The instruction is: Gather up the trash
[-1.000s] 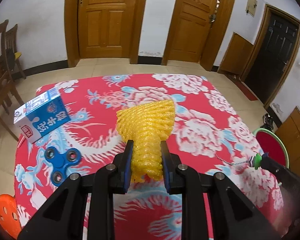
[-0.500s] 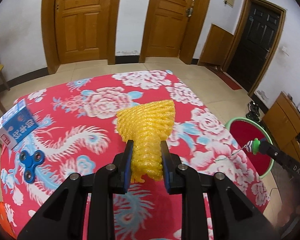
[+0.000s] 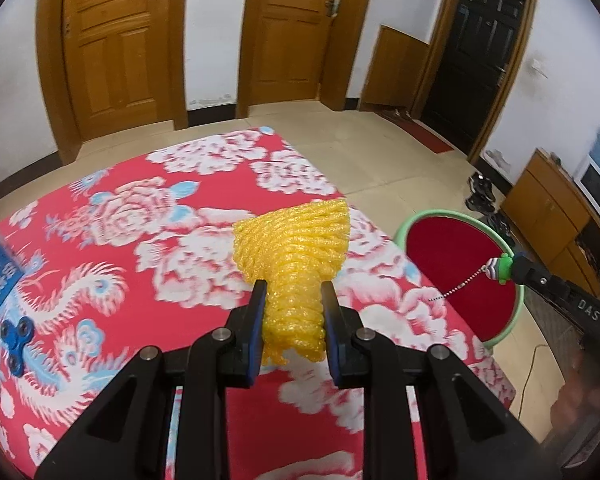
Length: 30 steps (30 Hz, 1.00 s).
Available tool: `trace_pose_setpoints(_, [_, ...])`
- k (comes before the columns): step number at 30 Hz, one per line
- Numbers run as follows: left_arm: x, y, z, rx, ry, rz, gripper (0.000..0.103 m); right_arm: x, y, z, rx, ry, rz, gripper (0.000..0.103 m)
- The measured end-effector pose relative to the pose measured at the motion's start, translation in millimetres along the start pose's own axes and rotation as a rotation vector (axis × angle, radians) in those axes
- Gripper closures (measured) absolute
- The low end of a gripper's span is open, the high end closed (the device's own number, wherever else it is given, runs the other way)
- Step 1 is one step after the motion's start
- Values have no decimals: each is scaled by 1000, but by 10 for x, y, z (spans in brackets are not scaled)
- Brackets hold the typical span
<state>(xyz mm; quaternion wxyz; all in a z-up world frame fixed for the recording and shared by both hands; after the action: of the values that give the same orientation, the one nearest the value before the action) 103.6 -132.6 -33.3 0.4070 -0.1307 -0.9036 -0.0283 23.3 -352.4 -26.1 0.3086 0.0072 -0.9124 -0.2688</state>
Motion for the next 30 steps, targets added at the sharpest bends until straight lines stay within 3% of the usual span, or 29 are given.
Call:
trace_pose_setpoints(11, [-165,-554,-13,-83,29,53,78,-86,-539,34,-81,25,58,85])
trace_pose_setpoints(21, [-310,-947,31,-150,56,94,78,-100,-785,75,-126,38,81,83])
trace_pose_setpoints(30, [-473,-1296,85,-206,81,137,77,-10,-846,42,-128,16,93,71])
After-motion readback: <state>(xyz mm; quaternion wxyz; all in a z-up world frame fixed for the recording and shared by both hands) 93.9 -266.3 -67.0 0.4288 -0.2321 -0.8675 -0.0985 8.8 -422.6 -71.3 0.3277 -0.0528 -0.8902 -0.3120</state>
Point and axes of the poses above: each gripper's, at about its wrist camera, not at the fingertips, and x roughly against the way its jaws point, y to its left, z to its underside, the point moved 6 cm from there along -x, roughly the way its jaws point, and after that the axes turned 8 degrees about -z, right-handed, at the moved point
